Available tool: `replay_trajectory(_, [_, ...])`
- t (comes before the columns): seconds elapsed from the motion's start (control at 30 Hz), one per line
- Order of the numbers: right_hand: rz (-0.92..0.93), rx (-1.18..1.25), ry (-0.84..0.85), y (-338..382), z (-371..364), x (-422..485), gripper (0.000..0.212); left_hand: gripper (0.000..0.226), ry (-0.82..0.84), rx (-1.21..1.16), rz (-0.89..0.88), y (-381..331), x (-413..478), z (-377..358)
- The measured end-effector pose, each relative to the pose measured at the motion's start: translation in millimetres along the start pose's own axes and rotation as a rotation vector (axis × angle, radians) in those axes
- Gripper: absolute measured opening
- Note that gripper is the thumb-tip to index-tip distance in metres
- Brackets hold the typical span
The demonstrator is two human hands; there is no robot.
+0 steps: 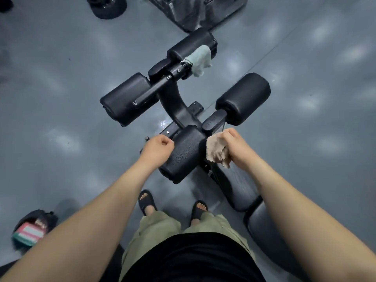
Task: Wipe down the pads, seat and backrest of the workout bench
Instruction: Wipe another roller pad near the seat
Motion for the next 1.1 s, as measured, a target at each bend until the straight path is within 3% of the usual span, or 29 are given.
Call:
replay_trajectory(0.13, [0.031,-0.098,-0.068,2,-2,9,0.013,0.009,-0.039,-0.029,0.044,23,5,-4])
replay_trajectory(0.23, [0.212,-0.218,-0.148,13,-11,23,0.006,0.009,-0.085,-0.089,0.085,36,6,-3])
replay_trajectory(0.37, [0.373,-0.584,0.068,-1,-36,36,0.014,0.013,-0.108,-0.074,0.077,47,9,-7])
replay_trajectory(0.5, [0.379,-0.548,-0.002,-7,-36,33,0.011,0.024,-0.092,0.007,0.054,62,12,-12])
replay_trajectory(0.67, [0.329,-0.533,-0.096,-14,-26,31,0.036,0.043,-0.064,0.054,0.054,80,15,-16])
replay_trajectory(0.87, [0.339,-0.610,-0.153,-24,-42,33,0.021,0.041,-0.050,-0.009,-0.044,93,15,-18])
replay_trajectory(1.1, [0.478,-0.679,-0.266,-27,-63,23,0.017,0.037,-0.043,-0.102,-0.127,103,22,-17])
Point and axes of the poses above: each hand's wrist, its own x-axis towards the middle knuckle, its own z-axis out of the back of the hand, y = z × x, the point moved 5 cm from there along x, towards the middle knuckle, and after that the axes turned 11 degrees about z, right-handed, at the moved point
